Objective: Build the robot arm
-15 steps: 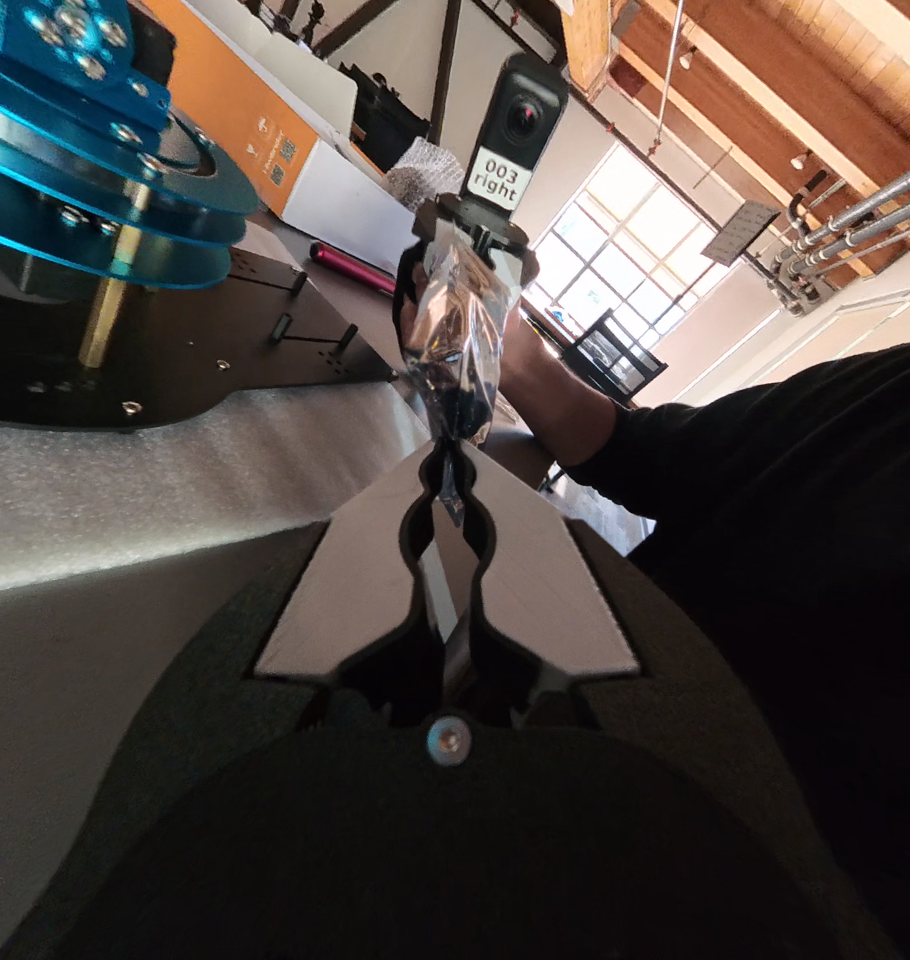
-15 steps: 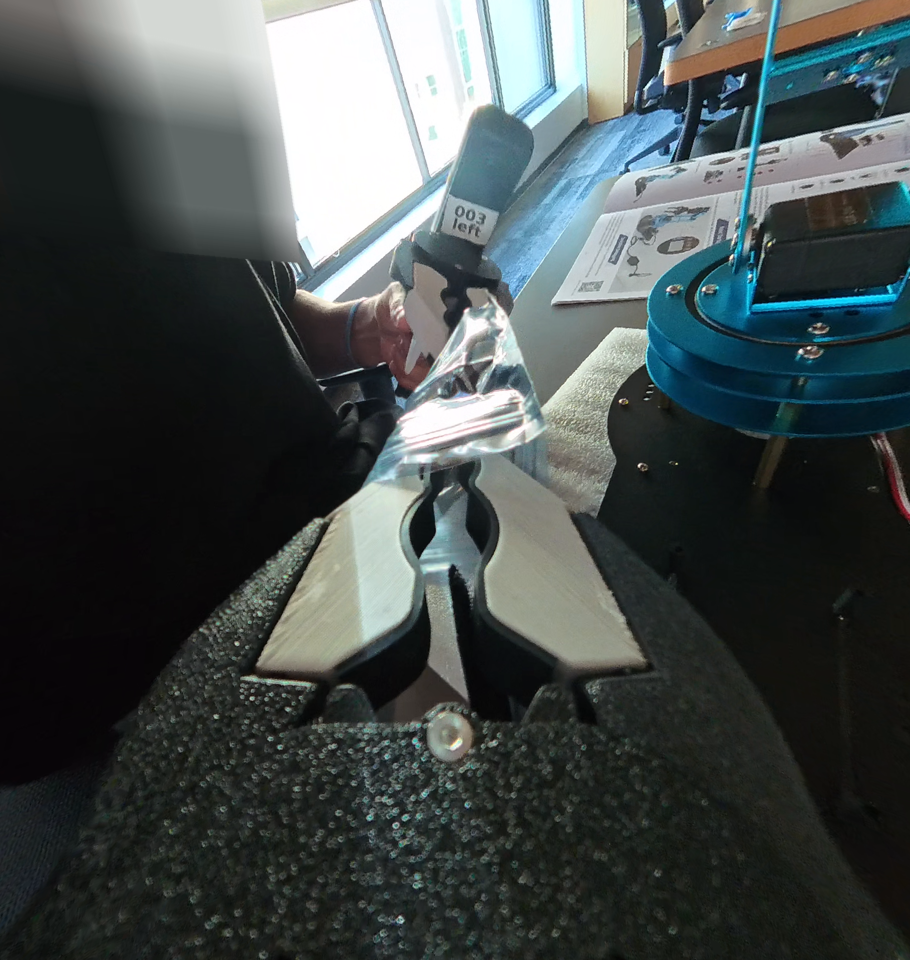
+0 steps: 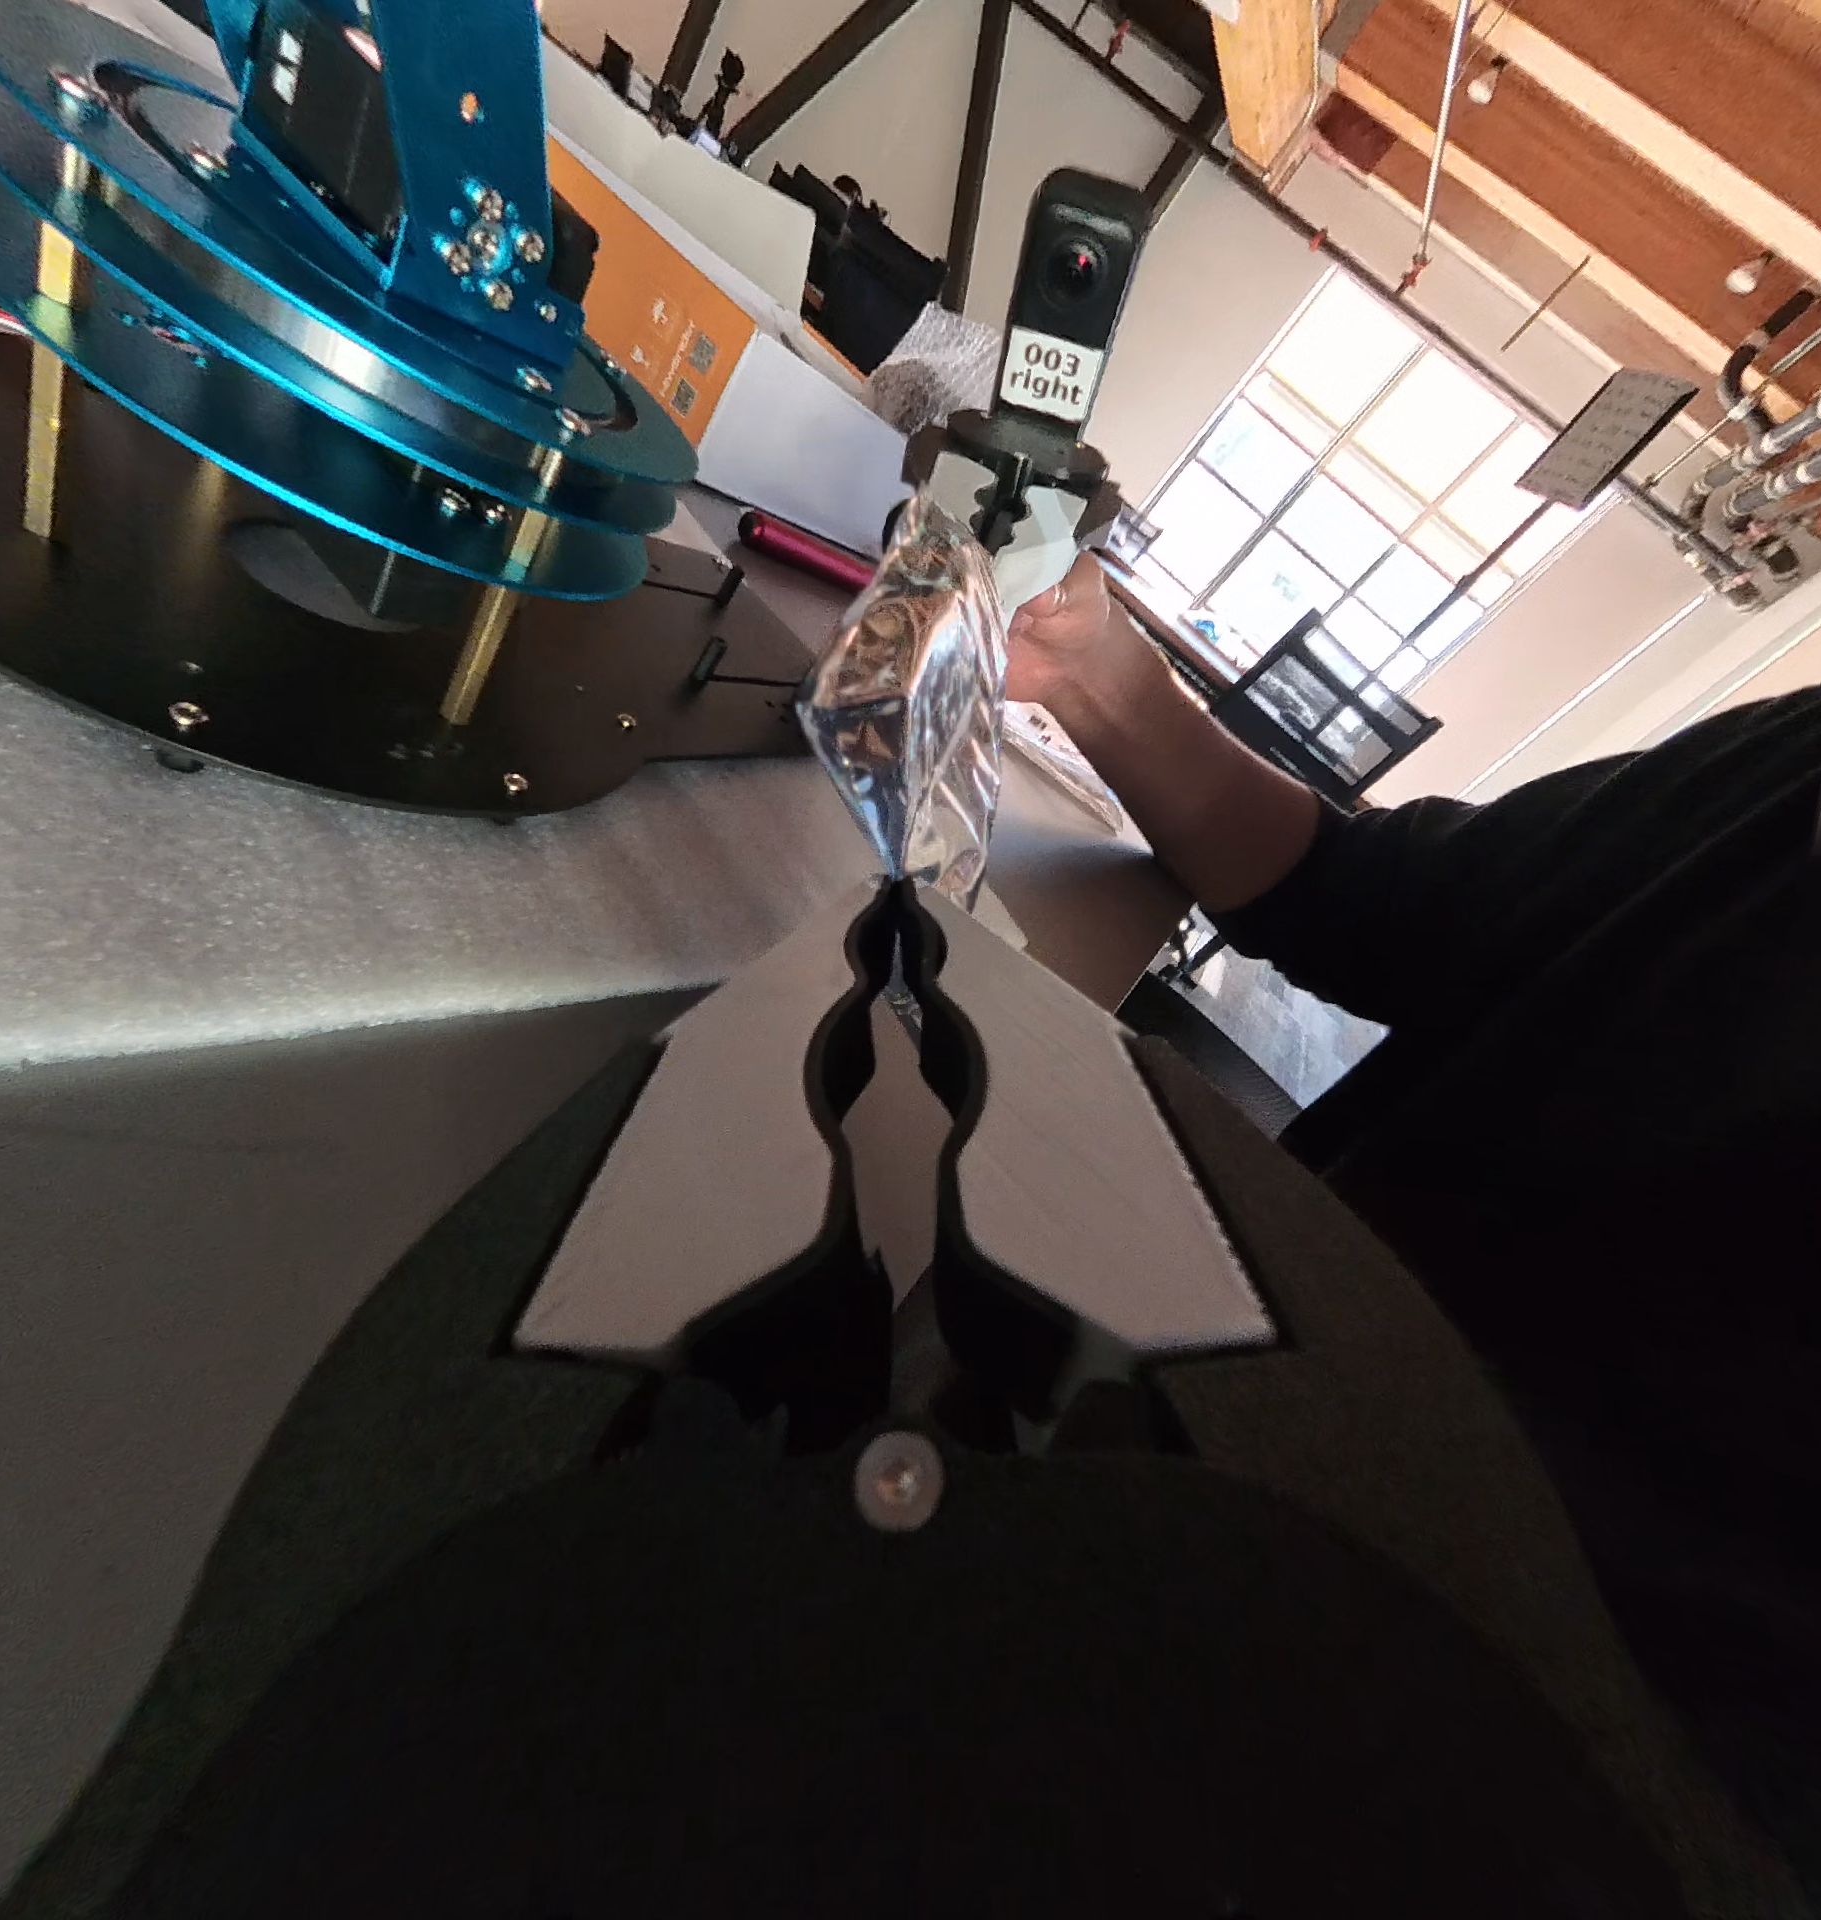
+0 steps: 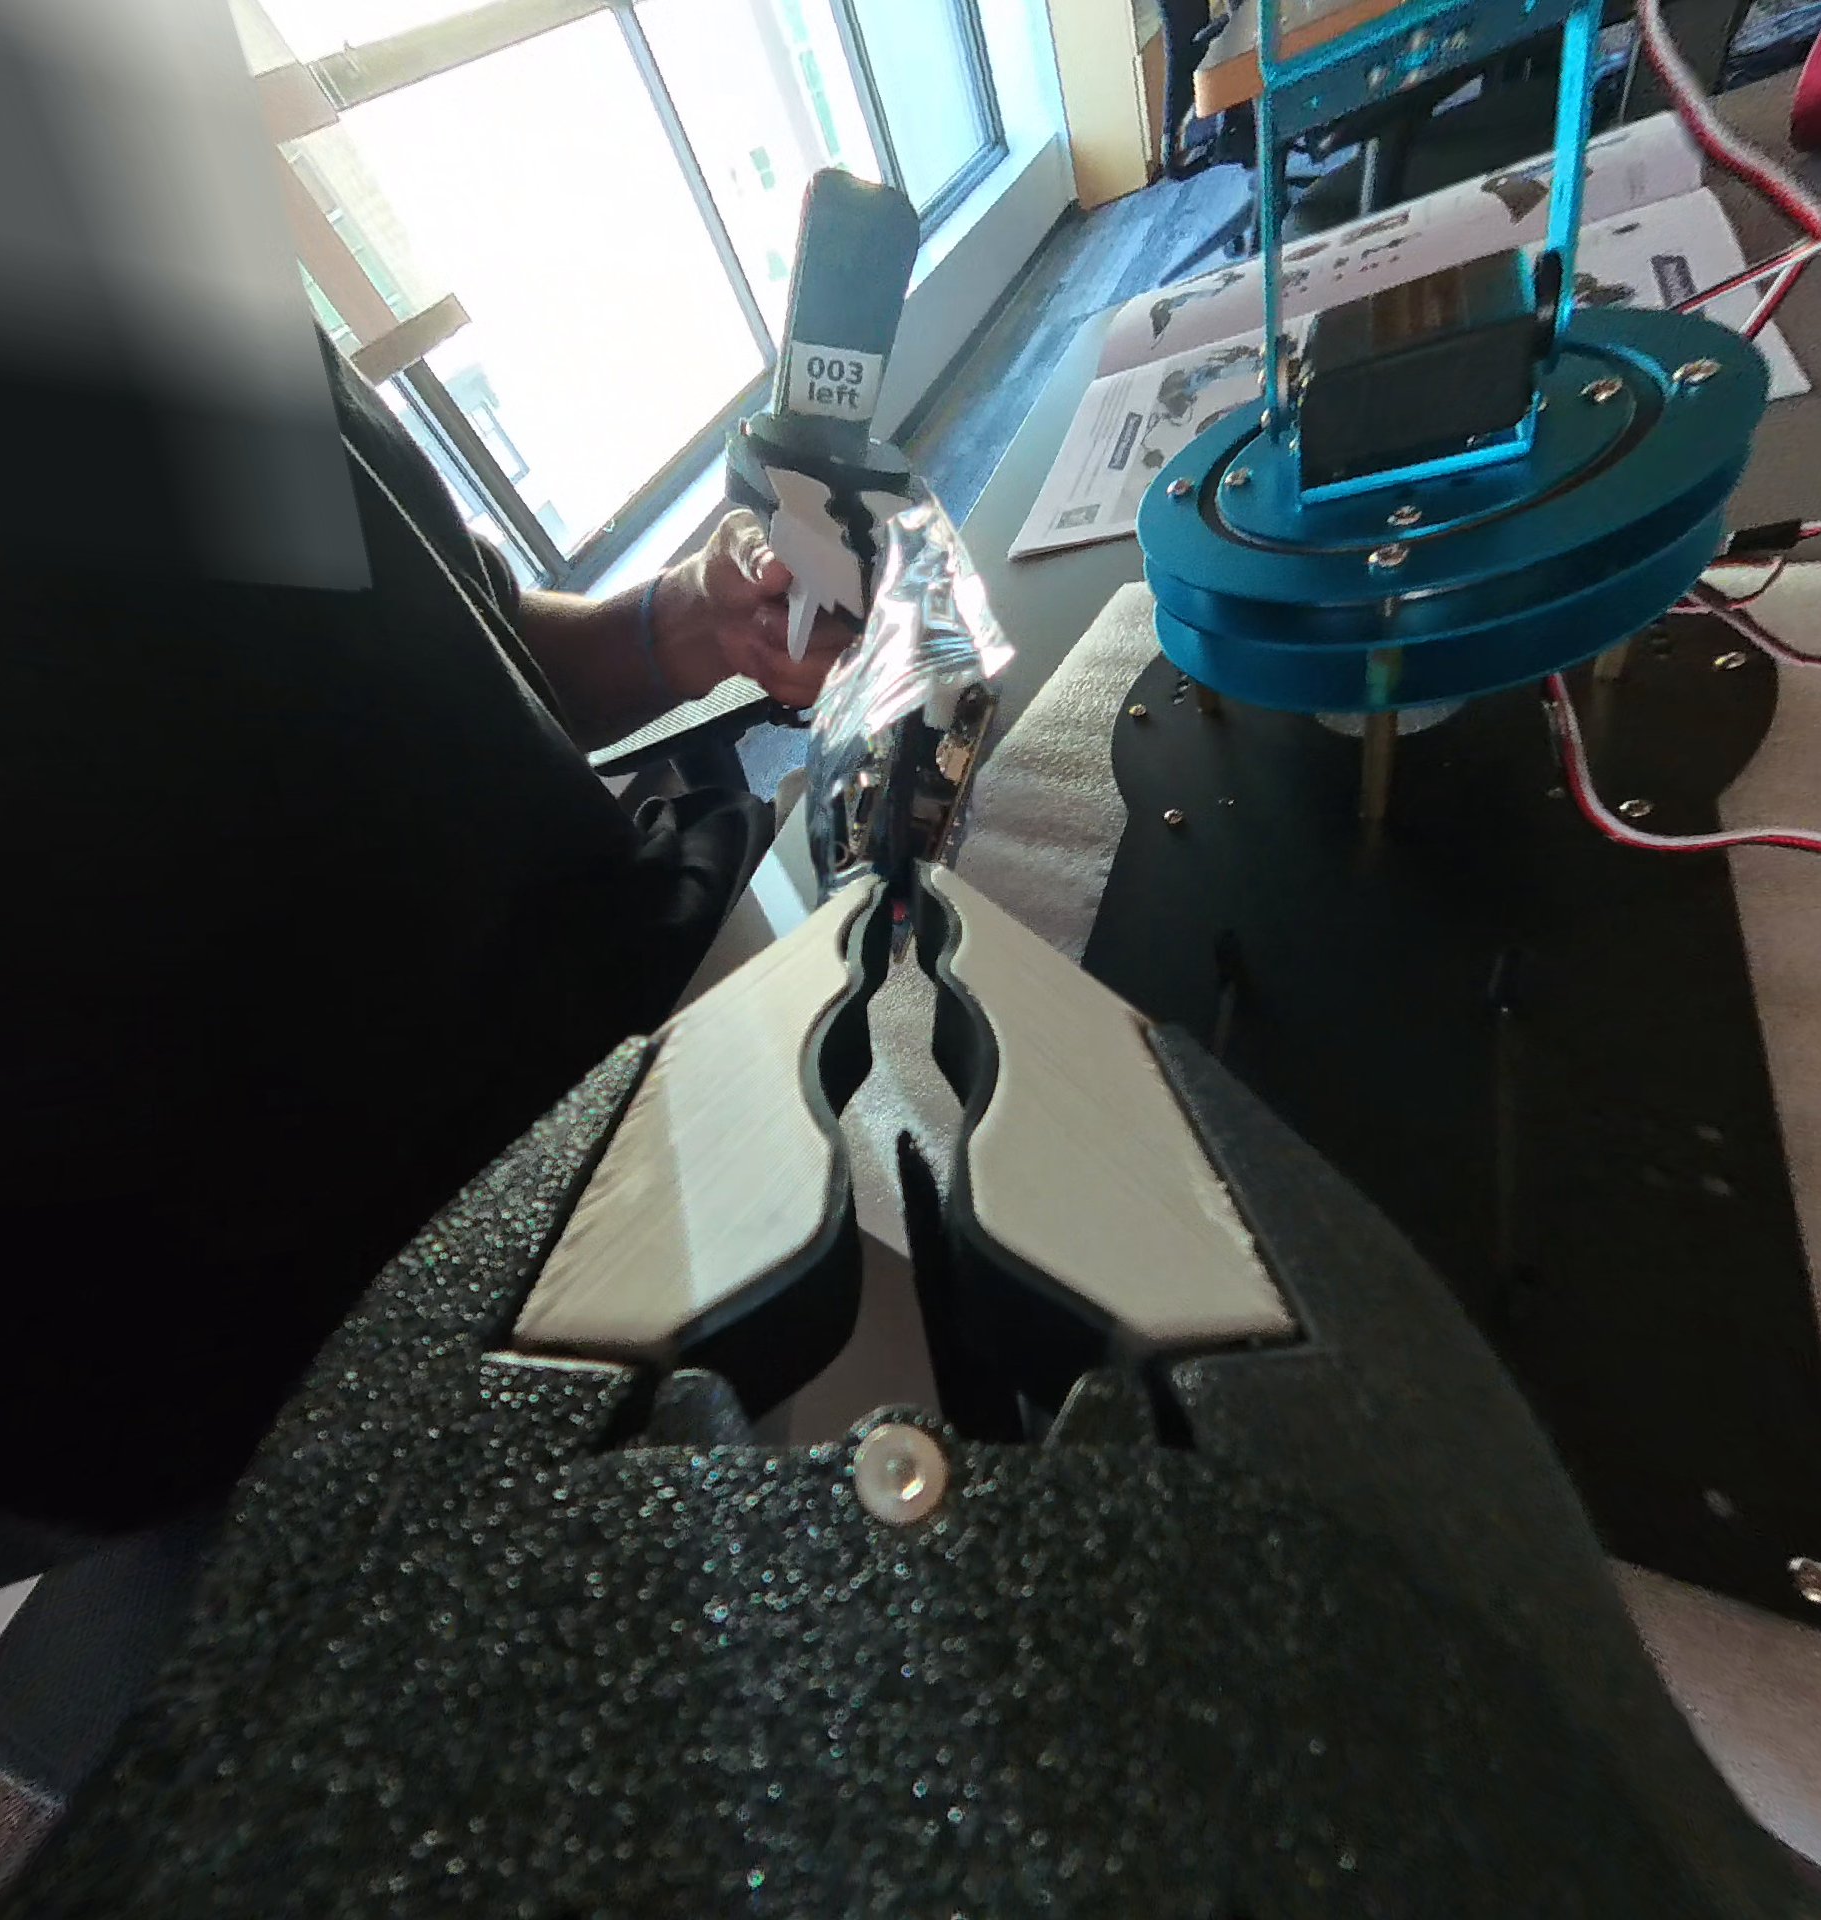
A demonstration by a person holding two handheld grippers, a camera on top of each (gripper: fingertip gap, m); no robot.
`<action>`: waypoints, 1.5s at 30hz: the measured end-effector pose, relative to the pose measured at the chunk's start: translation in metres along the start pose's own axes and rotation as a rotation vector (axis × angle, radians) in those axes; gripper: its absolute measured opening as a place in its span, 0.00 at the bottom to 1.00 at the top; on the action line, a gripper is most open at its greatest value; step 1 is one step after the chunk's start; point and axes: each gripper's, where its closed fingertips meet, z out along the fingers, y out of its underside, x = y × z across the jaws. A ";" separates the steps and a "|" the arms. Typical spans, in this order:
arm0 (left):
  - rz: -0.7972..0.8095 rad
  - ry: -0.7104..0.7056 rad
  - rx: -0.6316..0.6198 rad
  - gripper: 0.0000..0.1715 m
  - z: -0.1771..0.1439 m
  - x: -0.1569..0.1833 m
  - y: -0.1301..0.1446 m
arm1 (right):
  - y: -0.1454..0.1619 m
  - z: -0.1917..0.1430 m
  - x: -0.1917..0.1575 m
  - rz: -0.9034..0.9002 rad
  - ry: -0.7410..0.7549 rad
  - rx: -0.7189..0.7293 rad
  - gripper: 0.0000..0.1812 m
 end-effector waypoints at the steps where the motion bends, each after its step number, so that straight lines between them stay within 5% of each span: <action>1: 0.008 -0.011 -0.015 0.00 0.000 -0.002 0.002 | 0.005 0.001 0.002 0.008 0.006 -0.019 0.01; 4: 0.025 -0.027 -0.027 0.00 -0.003 -0.005 0.001 | 0.013 0.004 0.003 0.038 0.017 -0.050 0.01; 8: 0.049 -0.045 -0.043 0.00 -0.001 -0.010 0.004 | 0.060 0.020 0.002 0.064 0.013 -0.291 0.02; 11: 0.093 -0.010 -0.038 0.00 -0.005 -0.002 0.003 | 0.051 0.019 -0.006 0.080 -0.033 -0.250 0.06; 16: 0.209 0.035 -0.040 0.00 -0.007 0.012 0.004 | 0.038 0.022 0.000 0.082 -0.015 -0.166 0.28; 23: 0.377 0.060 -0.078 0.00 -0.006 0.026 0.001 | 0.040 0.039 0.015 0.121 -0.004 -0.246 0.22; 29: 0.658 0.037 -0.187 0.00 -0.005 0.035 0.001 | 0.054 0.050 0.017 -0.151 0.021 -0.450 0.29; 33: 0.797 0.025 -0.276 0.00 -0.003 0.035 -0.003 | 0.057 0.053 0.009 -0.165 -0.113 -0.545 0.26; 34: 0.802 0.009 -0.294 0.00 -0.003 0.031 -0.006 | 0.058 0.052 0.001 -0.141 -0.182 -0.567 0.19; 39: 0.740 -0.062 -0.362 0.00 -0.008 0.009 -0.010 | 0.051 0.052 -0.006 -0.100 -0.235 -0.506 0.09; 41: 0.675 -0.059 -0.361 0.06 -0.006 0.006 -0.008 | 0.051 0.047 -0.005 -0.106 -0.212 -0.511 0.09; 43: 0.600 -0.044 -0.361 0.25 0.001 0.003 -0.009 | 0.047 0.047 -0.006 -0.142 -0.190 -0.490 0.09; 45: 0.547 -0.006 -0.369 0.23 0.009 0.005 -0.009 | 0.043 0.047 -0.008 -0.171 -0.167 -0.490 0.09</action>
